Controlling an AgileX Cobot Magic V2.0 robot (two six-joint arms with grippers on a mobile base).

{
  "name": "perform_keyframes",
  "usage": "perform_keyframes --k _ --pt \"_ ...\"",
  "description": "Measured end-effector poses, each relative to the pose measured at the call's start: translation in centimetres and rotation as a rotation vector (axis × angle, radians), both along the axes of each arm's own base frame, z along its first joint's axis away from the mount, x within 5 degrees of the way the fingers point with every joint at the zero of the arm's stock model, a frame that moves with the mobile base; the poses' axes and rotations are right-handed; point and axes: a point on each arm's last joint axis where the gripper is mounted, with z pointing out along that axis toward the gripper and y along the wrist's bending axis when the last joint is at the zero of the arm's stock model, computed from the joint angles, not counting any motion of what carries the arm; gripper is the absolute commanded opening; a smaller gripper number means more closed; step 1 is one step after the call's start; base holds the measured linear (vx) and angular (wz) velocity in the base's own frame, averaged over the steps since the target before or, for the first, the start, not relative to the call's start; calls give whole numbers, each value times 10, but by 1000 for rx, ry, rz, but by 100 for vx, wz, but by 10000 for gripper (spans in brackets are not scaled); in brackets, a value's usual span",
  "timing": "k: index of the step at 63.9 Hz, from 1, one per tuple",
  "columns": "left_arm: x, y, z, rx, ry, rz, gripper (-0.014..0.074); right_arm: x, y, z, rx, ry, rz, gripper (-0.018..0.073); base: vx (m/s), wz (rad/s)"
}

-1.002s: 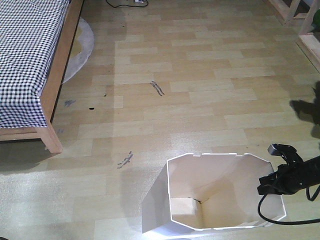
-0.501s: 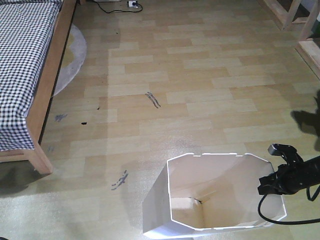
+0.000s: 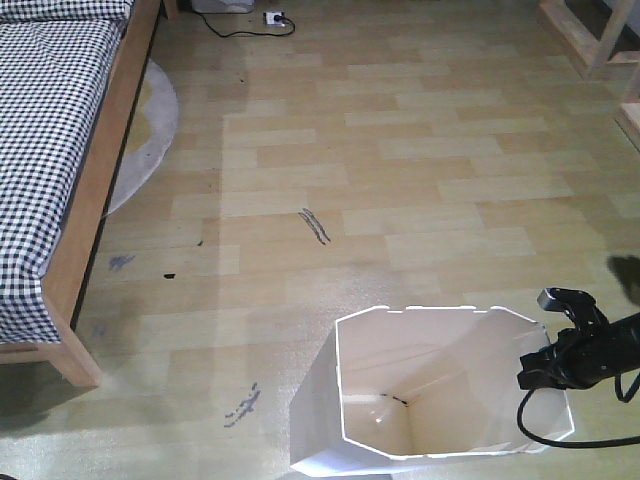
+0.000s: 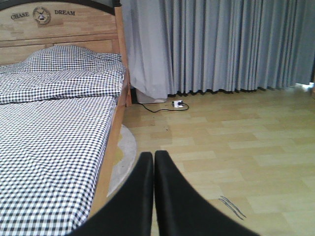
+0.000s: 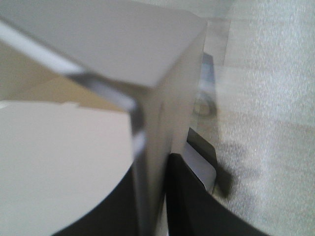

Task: Move trash bin to bedside with robot
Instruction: 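Carry the held bin with the right gripper across the floor past the bed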

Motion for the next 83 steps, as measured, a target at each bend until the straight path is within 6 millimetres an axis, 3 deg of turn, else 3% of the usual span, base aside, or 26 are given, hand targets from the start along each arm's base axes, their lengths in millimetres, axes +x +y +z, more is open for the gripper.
perform_keyframes --k 83 --pt "0 0 0 0 0 0 -6 0 1 0 7 0 -1 -5 25 9"
